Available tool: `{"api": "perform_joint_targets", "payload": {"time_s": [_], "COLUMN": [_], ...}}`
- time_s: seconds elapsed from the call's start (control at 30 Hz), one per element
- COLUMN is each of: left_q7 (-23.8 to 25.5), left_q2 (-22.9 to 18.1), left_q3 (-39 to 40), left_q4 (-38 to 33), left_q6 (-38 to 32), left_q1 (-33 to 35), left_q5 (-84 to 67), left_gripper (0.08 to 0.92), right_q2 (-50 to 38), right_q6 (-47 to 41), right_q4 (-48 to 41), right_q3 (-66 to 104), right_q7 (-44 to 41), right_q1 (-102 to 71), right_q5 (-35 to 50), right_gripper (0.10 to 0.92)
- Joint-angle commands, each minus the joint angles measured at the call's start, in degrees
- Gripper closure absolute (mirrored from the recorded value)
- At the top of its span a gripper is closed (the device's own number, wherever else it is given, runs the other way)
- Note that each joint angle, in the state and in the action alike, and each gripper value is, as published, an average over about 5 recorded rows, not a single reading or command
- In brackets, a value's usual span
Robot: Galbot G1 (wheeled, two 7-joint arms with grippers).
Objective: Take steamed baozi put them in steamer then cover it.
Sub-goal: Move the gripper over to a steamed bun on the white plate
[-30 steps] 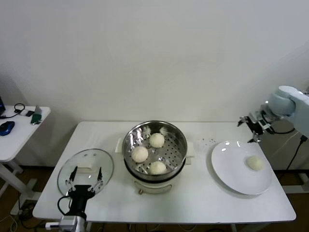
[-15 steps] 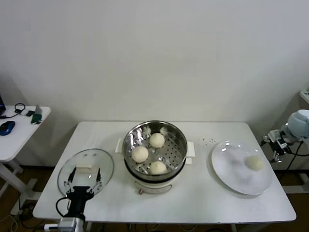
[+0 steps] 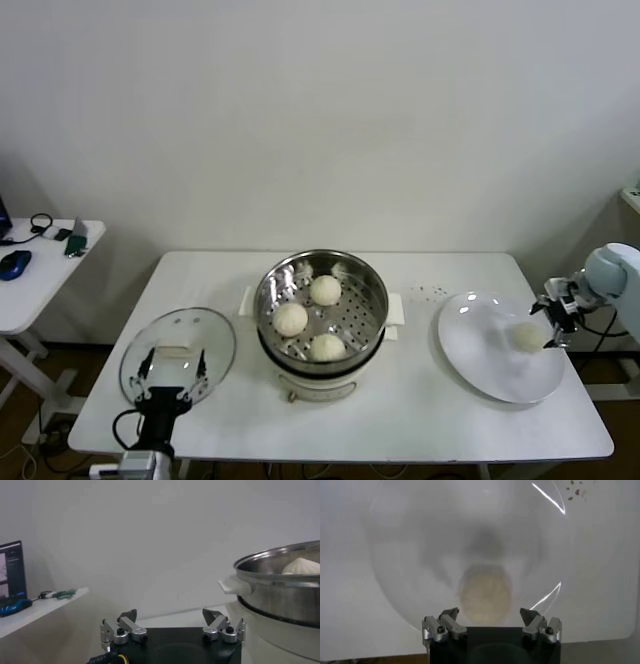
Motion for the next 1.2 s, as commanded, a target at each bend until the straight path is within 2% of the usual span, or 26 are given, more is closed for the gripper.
{"api": "perform_joint_targets", "payload": {"time_s": [0.03, 0.6, 1.03, 1.2], "left_q7": [0.03, -0.09, -0.11, -0.09], "left_q2": [0.01, -0.06, 0.01, -0.07], "left_q3": [0.00, -0.19, -0.28, -0.20], "left_q4": [0.14, 1.25, 1.39, 1.24], "left_q6": [-0.04, -0.14, -0.10, -0.14], "left_q1": [-0.27, -1.01, -1.33, -1.27], "left_q5": [-0.07, -0.36, -0.55, -0.51], "left_gripper": [0.177, 0.177, 0.177, 0.177], "right_q2": [4.08, 7.39, 8.37, 7.80], "right_q6": [1.13, 3.35, 3.85, 2.84], "right_q4": [-5.34, -10.08, -11.63, -11.17], "right_q3": [2.63, 5.82, 6.80, 4.42], "right_q7": [-0.86, -4.43, -5.27, -5.52], "right_q1": [-1.44, -1.36, -0.90, 1.35], "right_q5": [-2.25, -7.58, -8.74, -4.84], "right_gripper": [0.203, 0.207, 0.330, 0.349]}}
